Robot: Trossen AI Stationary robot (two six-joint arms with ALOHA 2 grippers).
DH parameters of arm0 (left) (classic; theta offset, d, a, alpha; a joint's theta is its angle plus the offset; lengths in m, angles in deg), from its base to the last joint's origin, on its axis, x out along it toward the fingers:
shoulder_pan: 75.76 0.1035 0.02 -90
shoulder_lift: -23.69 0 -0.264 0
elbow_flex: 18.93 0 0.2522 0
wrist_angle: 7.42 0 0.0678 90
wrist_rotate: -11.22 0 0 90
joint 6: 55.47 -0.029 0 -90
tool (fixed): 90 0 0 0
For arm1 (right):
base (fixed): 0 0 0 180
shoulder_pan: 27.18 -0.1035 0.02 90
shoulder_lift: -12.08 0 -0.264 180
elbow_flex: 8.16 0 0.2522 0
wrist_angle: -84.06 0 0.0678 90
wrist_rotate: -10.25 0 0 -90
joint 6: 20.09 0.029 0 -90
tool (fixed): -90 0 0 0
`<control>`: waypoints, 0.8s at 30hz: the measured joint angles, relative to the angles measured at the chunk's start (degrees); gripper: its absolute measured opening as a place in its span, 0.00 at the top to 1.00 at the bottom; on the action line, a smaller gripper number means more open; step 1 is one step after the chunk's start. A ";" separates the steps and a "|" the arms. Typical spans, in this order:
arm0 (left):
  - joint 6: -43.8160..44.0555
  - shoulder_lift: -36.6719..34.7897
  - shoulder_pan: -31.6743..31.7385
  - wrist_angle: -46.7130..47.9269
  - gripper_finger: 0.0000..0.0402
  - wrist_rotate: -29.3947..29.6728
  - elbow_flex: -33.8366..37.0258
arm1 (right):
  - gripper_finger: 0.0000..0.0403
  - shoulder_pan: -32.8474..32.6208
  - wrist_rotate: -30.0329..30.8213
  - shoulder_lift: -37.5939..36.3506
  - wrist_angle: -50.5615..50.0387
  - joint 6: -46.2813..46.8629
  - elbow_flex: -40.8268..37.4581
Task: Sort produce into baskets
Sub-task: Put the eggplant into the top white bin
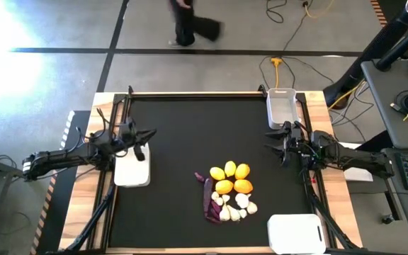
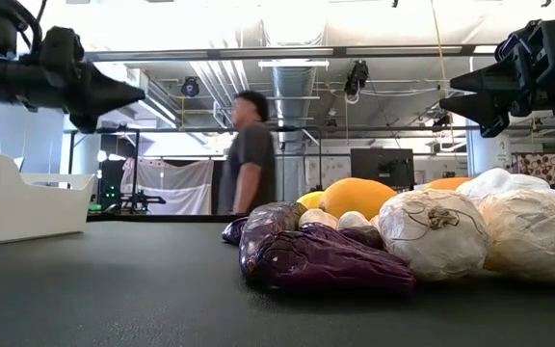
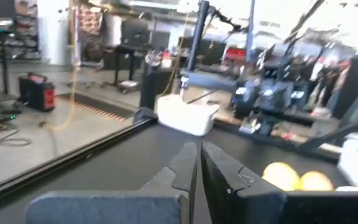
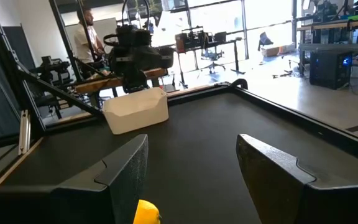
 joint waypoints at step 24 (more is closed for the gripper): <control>-0.41 33.40 -0.70 -12.54 0.98 -21.66 -10.51 | 0.41 0.00 0.00 0.00 0.02 0.00 0.00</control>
